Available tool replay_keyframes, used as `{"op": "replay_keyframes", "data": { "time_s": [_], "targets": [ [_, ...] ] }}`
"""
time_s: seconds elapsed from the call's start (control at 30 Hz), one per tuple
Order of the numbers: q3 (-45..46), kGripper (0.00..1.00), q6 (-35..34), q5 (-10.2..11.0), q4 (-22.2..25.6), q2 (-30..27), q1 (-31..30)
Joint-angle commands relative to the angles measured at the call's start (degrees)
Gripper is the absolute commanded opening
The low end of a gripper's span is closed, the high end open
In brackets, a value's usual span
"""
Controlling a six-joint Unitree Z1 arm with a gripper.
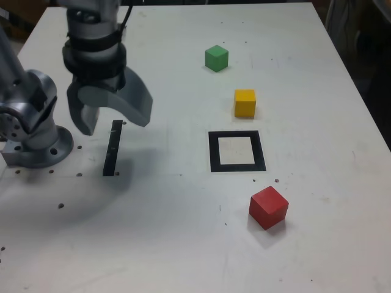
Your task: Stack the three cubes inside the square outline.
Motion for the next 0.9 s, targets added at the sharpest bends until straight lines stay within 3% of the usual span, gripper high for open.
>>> {"op": "replay_keyframes", "data": {
  "time_s": [0.0, 0.13, 0.33, 0.57, 0.87],
  "targets": [
    [-8.67, 0.91, -0.61, 1.38, 3.88, 3.68, -2.64],
    [-22.09, 0.91, -0.58, 3.62, 9.62, 10.84, -7.2],
    [-37.91, 0.91, 1.95, 4.84, 14.76, 19.56, -11.88],
    [-50.94, 0.91, 8.66, 6.09, 17.57, 27.77, -14.23],
    [-60.12, 0.95, 24.13, 7.39, 17.71, 34.74, -15.58]
  ]
}}
